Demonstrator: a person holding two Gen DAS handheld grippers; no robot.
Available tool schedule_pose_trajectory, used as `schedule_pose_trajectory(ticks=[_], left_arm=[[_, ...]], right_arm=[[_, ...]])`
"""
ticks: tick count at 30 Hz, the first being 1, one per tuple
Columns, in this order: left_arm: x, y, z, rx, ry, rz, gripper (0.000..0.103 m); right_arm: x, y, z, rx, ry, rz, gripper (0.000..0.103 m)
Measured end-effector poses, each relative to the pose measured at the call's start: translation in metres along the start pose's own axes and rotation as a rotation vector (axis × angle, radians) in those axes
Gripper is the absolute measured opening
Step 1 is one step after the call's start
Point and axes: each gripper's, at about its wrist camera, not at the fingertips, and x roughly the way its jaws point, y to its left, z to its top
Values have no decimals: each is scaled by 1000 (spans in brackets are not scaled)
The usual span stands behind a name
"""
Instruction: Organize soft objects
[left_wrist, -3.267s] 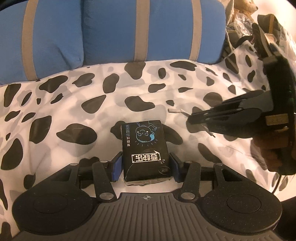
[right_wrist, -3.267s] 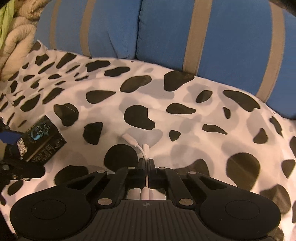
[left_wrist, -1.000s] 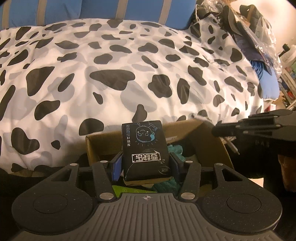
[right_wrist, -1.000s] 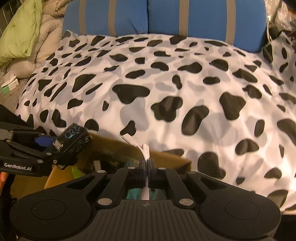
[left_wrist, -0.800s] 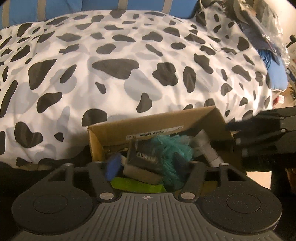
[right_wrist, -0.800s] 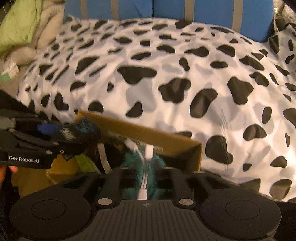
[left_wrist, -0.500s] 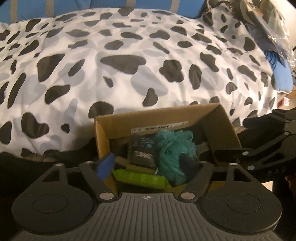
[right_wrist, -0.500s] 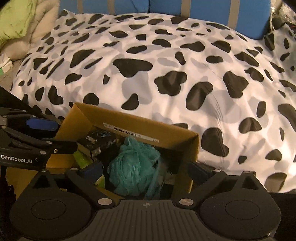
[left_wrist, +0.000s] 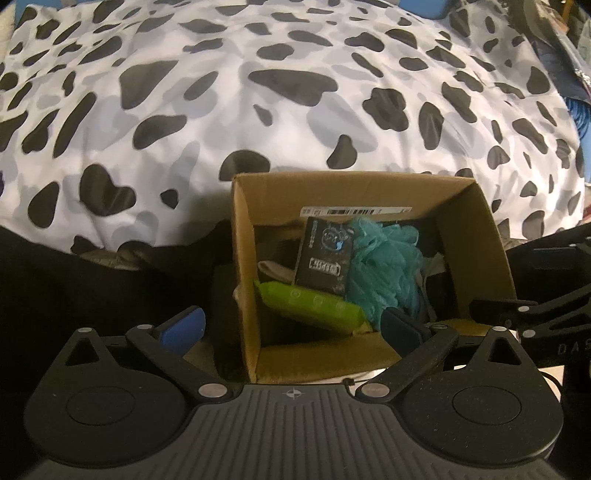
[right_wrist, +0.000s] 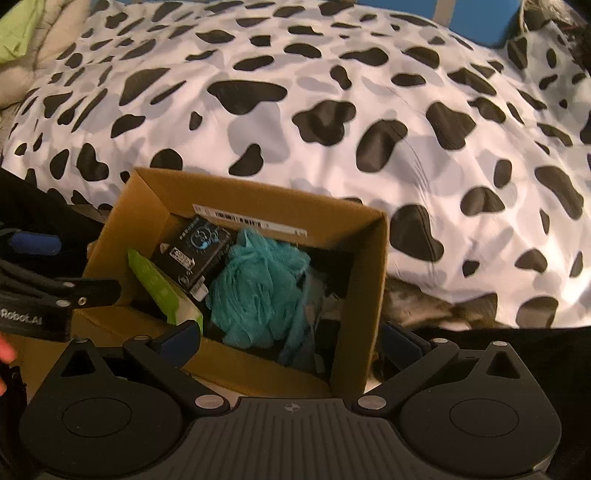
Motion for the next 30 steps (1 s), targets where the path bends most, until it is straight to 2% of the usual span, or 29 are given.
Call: schedule_pose_trajectory(ticks=[5, 12, 17, 30], left_arm=[[2, 1, -2, -11, 14, 53, 103], [8, 2, 2, -26, 31, 75, 103], [16, 2, 4, -22, 78, 89, 103], [21, -7, 6, 34, 99, 58, 103]], right_arm=[[5, -5, -6, 39, 41, -19, 103], [19, 5, -8, -7, 110, -66, 103], [25, 6, -9, -9, 133, -85, 103], [26, 5, -6, -1, 137, -81, 103]])
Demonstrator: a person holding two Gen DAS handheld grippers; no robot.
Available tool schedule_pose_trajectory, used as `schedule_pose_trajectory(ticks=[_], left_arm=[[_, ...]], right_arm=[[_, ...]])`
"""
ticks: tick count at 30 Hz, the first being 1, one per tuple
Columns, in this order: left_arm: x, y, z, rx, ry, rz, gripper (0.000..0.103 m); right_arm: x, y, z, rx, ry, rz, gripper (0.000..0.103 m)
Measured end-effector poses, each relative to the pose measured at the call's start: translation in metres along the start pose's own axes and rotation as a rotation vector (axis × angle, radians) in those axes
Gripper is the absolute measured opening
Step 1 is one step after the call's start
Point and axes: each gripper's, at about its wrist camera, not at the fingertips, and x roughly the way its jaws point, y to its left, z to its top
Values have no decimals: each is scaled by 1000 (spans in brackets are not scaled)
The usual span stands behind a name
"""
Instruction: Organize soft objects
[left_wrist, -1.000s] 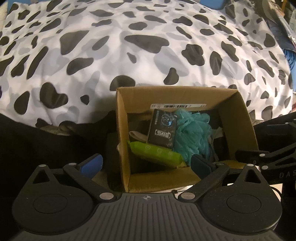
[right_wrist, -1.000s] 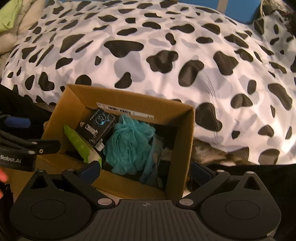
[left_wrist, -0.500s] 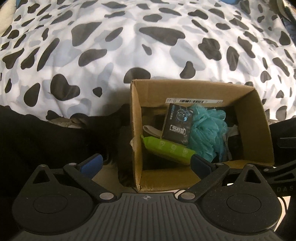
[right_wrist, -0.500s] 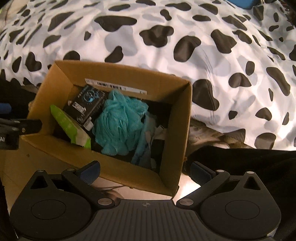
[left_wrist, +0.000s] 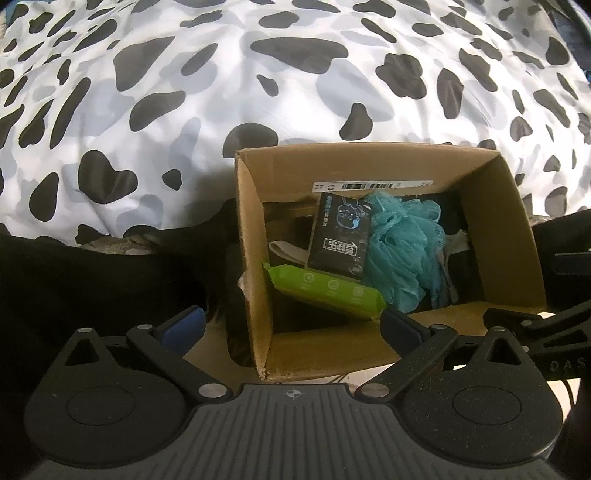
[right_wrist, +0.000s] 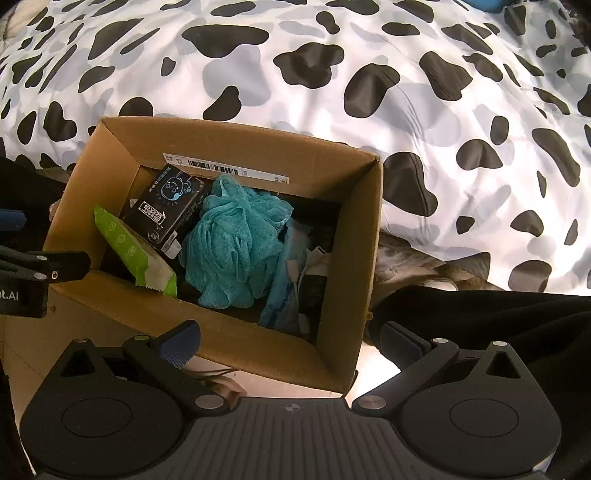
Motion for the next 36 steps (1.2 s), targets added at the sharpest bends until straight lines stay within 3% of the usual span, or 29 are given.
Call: schedule_pose_trajectory(ticks=[36], left_arm=[[0, 1, 0, 9, 5, 6, 103]], right_arm=[[1, 2, 1, -3, 3, -2, 103]])
